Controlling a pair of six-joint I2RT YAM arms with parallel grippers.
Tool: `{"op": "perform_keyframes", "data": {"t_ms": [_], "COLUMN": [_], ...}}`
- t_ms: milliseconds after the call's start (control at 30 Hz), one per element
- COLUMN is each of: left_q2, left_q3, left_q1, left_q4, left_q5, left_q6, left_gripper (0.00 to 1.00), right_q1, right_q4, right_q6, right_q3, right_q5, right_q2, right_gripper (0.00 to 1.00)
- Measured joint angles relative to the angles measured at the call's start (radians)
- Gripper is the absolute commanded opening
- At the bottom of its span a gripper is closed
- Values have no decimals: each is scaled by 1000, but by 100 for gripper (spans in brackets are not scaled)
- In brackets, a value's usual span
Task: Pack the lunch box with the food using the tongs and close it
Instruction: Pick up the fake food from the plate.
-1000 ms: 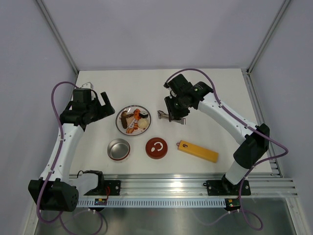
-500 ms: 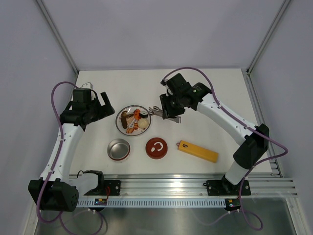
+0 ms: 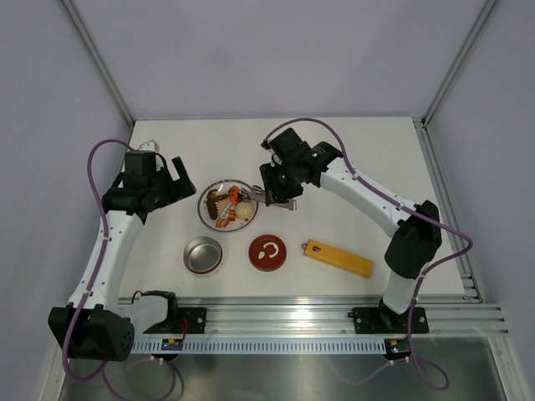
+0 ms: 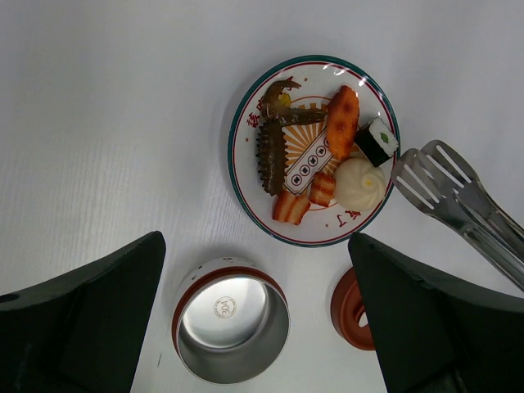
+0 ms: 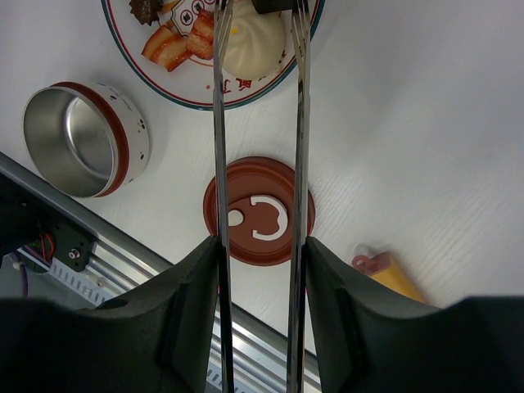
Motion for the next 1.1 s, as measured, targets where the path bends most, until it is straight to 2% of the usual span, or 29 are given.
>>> {"op": "perform_keyframes", "data": {"t_ms": [1100], "left_q2": [1], "left_q3": [6], "left_q1": [0], "left_q4": [-4], "left_q5": [0], "left_q6": [1], "left_gripper": [99], "right_q1": [2], "right_q4": [46], "right_q6": [21], "right_q3": [0], "right_q5": [5], "right_q2": [98], "right_gripper": [58]}}
